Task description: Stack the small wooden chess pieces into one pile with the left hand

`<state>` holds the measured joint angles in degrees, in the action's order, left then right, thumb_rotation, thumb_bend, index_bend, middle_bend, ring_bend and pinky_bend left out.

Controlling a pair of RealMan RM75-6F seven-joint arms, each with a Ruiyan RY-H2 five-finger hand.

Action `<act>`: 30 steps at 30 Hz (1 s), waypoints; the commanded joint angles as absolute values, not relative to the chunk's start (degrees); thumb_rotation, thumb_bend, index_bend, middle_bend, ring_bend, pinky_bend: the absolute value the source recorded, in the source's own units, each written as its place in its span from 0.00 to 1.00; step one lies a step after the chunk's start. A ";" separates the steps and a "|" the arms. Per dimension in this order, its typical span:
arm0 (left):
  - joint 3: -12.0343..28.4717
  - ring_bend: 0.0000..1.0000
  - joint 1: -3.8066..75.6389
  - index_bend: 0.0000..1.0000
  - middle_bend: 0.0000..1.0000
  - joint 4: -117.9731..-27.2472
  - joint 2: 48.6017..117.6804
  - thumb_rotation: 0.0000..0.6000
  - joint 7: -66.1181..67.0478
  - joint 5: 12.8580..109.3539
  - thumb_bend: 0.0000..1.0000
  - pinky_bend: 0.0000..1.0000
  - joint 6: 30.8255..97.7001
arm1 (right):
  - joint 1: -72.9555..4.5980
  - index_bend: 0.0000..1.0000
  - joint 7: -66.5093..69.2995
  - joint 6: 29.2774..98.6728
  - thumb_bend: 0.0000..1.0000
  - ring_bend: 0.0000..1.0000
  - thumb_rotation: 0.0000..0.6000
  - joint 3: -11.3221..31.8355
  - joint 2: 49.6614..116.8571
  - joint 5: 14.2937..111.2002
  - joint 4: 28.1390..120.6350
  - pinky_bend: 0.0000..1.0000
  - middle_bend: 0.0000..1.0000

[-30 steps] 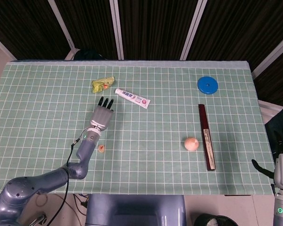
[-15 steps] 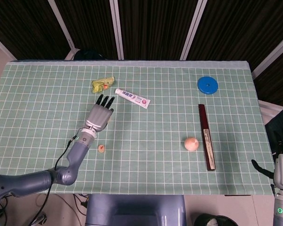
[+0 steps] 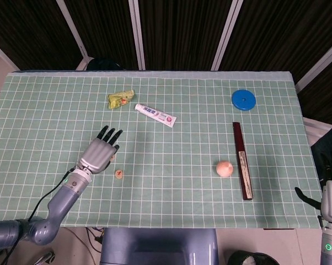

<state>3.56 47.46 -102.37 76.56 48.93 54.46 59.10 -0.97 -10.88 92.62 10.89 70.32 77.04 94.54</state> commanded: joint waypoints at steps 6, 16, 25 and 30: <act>0.31 0.00 46.63 0.50 0.00 -103.85 77.78 1.00 50.60 57.04 0.31 0.00 60.11 | -0.91 0.09 -10.85 92.93 0.23 0.00 1.00 10.91 70.36 77.29 94.40 0.00 0.01; -1.17 0.00 46.94 0.50 0.00 -101.96 81.44 1.00 54.00 58.40 0.31 0.00 61.04 | -0.85 0.09 -10.54 92.92 0.23 0.00 1.00 11.07 70.17 77.12 94.35 0.00 0.01; -1.67 0.00 46.68 0.50 0.00 -99.84 83.51 1.00 55.15 58.12 0.31 0.00 61.80 | -0.81 0.09 -10.26 92.84 0.23 0.00 1.00 11.20 70.03 76.88 94.44 0.00 0.01; -1.84 0.00 46.70 0.50 0.00 -98.98 84.09 1.00 55.14 58.51 0.31 0.00 61.60 | -0.83 0.09 -10.37 92.85 0.23 0.00 1.00 11.18 70.07 76.92 94.43 0.00 0.01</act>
<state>-1.82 46.70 -99.03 84.04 55.14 58.46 61.63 -0.82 -10.37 92.84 11.17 70.07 76.91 94.43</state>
